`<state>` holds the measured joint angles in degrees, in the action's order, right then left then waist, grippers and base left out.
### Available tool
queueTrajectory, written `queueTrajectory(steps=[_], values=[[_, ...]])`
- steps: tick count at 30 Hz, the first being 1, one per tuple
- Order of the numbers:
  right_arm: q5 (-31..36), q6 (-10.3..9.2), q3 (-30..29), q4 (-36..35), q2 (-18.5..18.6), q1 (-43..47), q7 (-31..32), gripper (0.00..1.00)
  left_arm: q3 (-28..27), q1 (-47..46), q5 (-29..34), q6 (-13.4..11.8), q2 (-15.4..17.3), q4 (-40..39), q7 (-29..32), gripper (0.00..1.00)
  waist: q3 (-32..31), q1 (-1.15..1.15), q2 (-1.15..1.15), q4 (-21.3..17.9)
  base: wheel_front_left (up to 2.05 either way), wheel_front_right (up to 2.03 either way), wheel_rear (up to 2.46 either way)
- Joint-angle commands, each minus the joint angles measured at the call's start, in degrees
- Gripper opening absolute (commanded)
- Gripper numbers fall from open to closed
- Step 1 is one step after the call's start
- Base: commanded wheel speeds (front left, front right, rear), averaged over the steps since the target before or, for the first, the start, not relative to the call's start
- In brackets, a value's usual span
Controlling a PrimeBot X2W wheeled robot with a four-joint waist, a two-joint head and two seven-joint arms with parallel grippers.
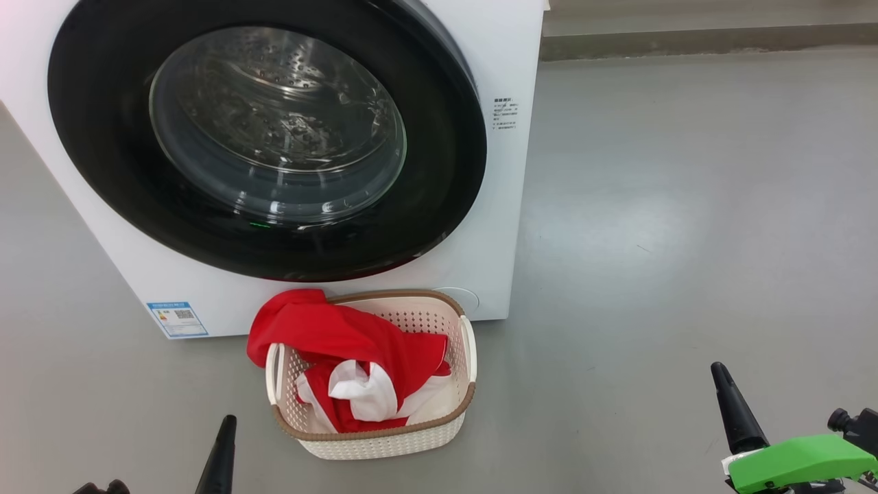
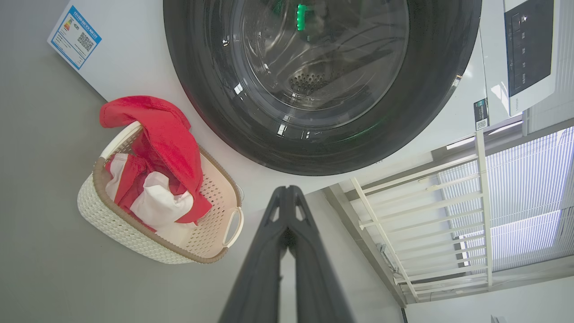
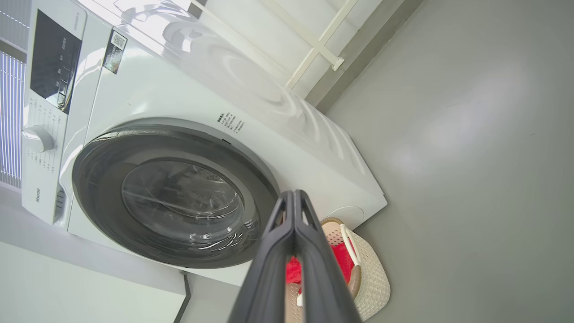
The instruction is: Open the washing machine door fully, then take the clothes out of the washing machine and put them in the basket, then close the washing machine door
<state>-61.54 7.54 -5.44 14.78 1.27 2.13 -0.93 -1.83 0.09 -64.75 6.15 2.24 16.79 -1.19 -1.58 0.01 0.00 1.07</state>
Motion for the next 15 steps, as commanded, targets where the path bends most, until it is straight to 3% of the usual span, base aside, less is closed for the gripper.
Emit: queueTrajectory(steps=[1, 15], values=[[-1.9, 0.02, 0.3, -1.4, 0.9, -3.2, 0.4, 0.00, -1.6, -2.8, -1.6, 0.6, 0.4, -1.8, 0.5, 0.00, 0.1, 0.00, 0.00, 0.0, 0.00, 0.00, 0.00], [-11.7, 0.00, -0.2, -1.2, 1.2, -4.9, 2.8, 0.00, -2.7, -4.0, -10.4, 0.8, 0.5, -2.1, 2.9, 0.00, 0.6, 0.00, 0.00, -0.4, 0.00, 0.00, 0.00]])
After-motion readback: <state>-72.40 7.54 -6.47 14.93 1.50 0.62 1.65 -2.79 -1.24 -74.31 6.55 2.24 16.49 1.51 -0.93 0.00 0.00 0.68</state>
